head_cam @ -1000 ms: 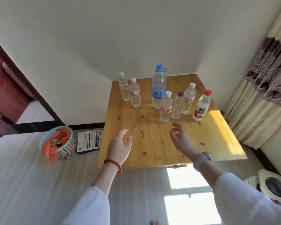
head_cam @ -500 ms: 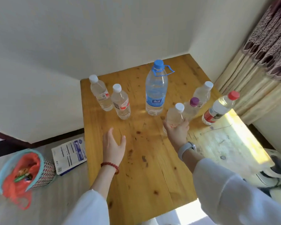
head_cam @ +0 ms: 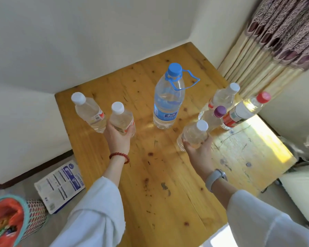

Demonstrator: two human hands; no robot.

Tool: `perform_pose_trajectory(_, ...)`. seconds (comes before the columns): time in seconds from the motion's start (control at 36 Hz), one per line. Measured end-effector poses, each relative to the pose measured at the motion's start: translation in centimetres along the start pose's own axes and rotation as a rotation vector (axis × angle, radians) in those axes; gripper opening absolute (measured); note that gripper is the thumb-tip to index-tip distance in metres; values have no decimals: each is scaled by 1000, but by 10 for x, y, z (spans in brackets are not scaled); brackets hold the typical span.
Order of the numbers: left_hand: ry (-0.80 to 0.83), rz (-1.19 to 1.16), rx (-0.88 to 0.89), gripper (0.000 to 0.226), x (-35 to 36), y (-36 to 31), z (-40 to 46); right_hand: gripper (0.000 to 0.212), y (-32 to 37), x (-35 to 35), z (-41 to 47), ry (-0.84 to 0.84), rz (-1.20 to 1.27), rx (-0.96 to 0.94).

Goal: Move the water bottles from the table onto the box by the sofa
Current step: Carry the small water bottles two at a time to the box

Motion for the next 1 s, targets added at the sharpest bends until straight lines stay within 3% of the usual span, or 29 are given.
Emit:
perform_pose_trajectory(0.17, 26, 93, 108, 59, -6, -11, -17, 77, 3, -8, -10, 47, -47, -4)
perform_pose_trajectory(0.36, 237, 10, 201, 80, 5, -23, -81, 70, -16, -46, -50, 96, -43, 1)
perform_pose_trajectory(0.5, 363, 1, 262, 78, 25, -46, -143, 73, -47, -89, -99, 82, 87, 79)
perform_pose_trajectory(0.69, 591, -35, 361, 77, 63, -98, -262, 49, -96, -199, -180, -205, 262, 108)
perform_pose_trajectory(0.83, 794, -28, 471, 79, 92, -127, -381, 46, -143, -300, -268, -434, 310, 122)
perform_pose_trajectory(1.0, 1021, -33, 594, 63, 117, -156, -552, 43, -214, -411, -396, -763, 264, 220)
Point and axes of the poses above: each hand's wrist, its own z-axis towards the middle knuckle, its own x-axis out of the palm, y = z × x, the point moved 5 cm from there along z, towards the middle knuckle, and after that the axes turned 1 degree about -y, right-handed, at the moved point
